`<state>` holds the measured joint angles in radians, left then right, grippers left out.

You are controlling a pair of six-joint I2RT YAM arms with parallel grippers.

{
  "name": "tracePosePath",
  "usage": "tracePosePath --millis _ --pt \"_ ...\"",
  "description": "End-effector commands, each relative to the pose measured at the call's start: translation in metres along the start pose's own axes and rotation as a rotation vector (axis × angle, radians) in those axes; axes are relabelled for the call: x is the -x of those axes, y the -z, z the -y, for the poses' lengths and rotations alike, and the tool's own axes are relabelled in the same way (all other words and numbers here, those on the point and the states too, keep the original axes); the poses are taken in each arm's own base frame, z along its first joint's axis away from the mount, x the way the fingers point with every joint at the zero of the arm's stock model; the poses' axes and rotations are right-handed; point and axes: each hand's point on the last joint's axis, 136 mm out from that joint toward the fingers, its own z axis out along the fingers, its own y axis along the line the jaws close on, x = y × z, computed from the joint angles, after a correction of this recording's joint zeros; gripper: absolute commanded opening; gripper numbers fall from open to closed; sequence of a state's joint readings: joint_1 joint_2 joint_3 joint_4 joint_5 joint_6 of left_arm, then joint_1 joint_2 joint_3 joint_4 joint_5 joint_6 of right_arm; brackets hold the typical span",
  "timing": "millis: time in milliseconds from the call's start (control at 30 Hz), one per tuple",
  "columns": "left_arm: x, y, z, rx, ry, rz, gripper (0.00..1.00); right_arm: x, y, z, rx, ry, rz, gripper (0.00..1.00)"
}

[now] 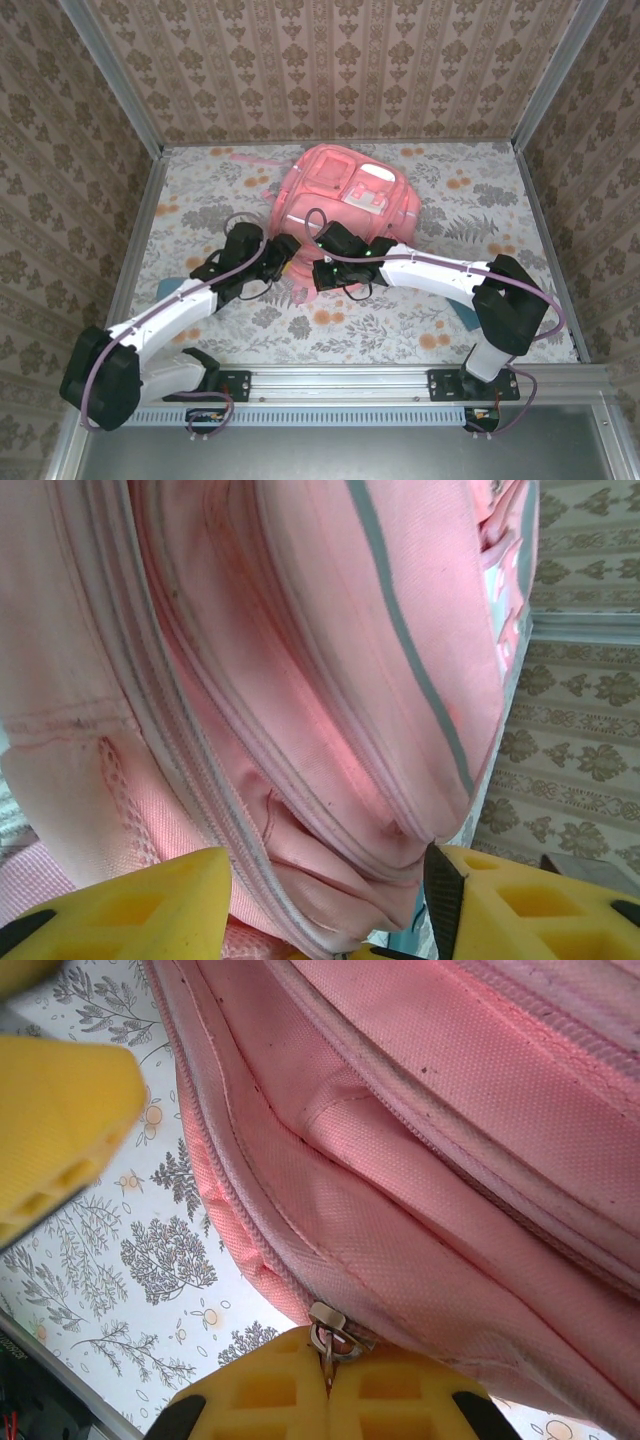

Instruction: Pack books, pencil case, and school supplies into a backpack

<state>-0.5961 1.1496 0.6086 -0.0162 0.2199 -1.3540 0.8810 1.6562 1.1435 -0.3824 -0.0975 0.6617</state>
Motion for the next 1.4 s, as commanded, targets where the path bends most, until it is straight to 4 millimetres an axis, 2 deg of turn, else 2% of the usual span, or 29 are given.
tracePosePath --millis 0,200,400,500,600,800,1000,1200,1267,1367 --pt "-0.008 -0.011 -0.007 0.009 0.057 -0.037 0.54 0.005 0.004 -0.011 0.037 0.0 0.027 0.0" --pt "-0.013 -0.027 -0.008 0.011 0.071 -0.078 0.46 0.004 0.012 -0.022 0.105 -0.005 0.028 0.0" --pt "-0.01 -0.035 -0.017 0.035 0.08 -0.062 0.26 0.002 0.024 -0.025 0.12 -0.027 0.023 0.0" --pt "-0.005 -0.037 -0.019 0.044 0.07 -0.037 0.12 -0.003 0.029 -0.011 0.04 -0.059 0.01 0.0" --pt "-0.001 -0.04 -0.02 0.055 0.055 -0.016 0.0 -0.012 0.036 0.018 -0.129 -0.091 -0.003 0.0" --pt "0.008 -0.04 -0.024 0.084 0.033 0.025 0.0 -0.028 0.054 0.074 -0.407 -0.139 0.015 0.0" --pt "0.014 -0.038 -0.028 0.101 0.022 0.044 0.0 -0.034 0.071 0.107 -0.57 -0.161 0.059 0.0" --pt "0.016 -0.035 -0.033 0.118 0.018 0.055 0.0 -0.032 0.078 0.12 -0.616 -0.173 0.077 0.0" --pt "0.018 -0.034 -0.033 0.121 0.014 0.059 0.0 -0.031 0.077 0.115 -0.575 -0.169 0.072 0.0" --pt "0.019 -0.031 -0.035 0.126 0.005 0.066 0.0 -0.03 0.068 0.099 -0.43 -0.17 0.043 0.0"
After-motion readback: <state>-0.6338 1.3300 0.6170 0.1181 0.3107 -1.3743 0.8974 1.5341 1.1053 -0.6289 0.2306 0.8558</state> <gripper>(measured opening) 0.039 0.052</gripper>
